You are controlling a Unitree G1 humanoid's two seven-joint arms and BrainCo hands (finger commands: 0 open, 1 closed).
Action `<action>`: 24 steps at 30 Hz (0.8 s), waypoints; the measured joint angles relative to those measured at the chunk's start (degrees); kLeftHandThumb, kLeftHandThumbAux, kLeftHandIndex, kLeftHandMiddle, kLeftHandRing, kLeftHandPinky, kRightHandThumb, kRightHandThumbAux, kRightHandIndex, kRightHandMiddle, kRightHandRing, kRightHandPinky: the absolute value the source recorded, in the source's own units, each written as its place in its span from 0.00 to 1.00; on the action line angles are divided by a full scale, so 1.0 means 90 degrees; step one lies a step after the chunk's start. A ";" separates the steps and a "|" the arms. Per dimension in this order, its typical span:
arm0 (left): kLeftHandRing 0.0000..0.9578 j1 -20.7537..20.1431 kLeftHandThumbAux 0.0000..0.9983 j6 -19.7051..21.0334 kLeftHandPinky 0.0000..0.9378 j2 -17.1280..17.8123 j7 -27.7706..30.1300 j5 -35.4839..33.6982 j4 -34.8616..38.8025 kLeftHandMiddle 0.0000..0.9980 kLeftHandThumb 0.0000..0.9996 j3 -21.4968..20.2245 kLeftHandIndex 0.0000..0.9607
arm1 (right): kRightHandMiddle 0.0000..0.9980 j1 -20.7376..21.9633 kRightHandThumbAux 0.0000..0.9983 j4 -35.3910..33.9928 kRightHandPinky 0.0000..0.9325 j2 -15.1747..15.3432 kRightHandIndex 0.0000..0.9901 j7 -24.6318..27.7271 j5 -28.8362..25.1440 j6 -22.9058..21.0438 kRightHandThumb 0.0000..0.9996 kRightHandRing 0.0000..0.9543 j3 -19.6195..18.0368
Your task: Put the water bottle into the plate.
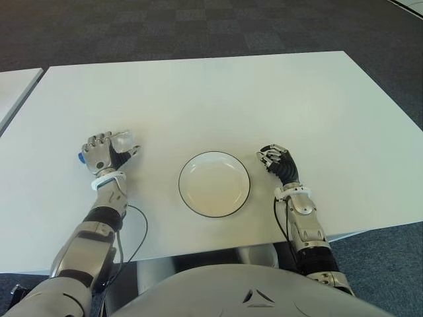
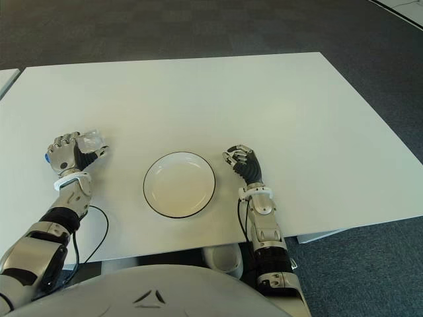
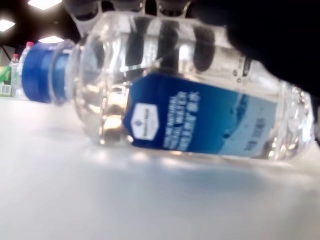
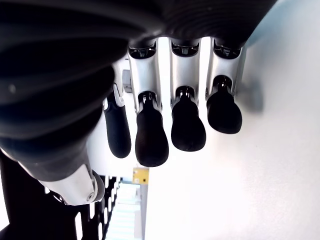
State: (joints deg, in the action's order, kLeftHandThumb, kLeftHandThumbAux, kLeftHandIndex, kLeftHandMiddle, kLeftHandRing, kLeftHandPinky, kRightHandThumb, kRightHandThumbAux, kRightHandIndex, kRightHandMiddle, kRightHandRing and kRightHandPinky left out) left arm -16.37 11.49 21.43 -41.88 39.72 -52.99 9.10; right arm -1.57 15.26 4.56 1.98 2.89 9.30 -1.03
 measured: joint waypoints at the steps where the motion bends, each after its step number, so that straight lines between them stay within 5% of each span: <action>1: 0.66 -0.0001 0.64 0.0039 0.69 -0.0003 0.0000 -0.0043 0.0025 0.51 0.84 -0.0013 0.46 | 0.76 0.0000 0.73 0.0002 0.81 -0.0001 0.44 0.0000 0.0000 0.0000 0.70 0.78 0.0000; 10: 0.76 -0.0006 0.65 0.0424 0.77 -0.0054 0.0001 -0.0207 0.0157 0.57 0.86 -0.0132 0.46 | 0.76 0.0001 0.73 0.0017 0.81 0.0001 0.44 0.0001 -0.0002 0.0030 0.70 0.79 -0.0006; 24: 0.79 0.0244 0.66 0.0931 0.82 -0.0138 0.0308 -0.0443 0.0935 0.54 0.85 -0.0208 0.44 | 0.75 -0.0005 0.73 0.0008 0.79 0.0002 0.44 -0.0009 0.0001 0.0020 0.70 0.78 -0.0008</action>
State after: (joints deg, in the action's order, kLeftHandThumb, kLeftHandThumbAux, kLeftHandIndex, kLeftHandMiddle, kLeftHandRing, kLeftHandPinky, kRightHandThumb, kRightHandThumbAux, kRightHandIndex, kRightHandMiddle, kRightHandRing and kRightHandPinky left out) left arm -14.18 19.87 20.19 -39.11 35.74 -44.57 7.22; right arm -1.61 15.33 4.57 1.90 2.90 9.48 -1.10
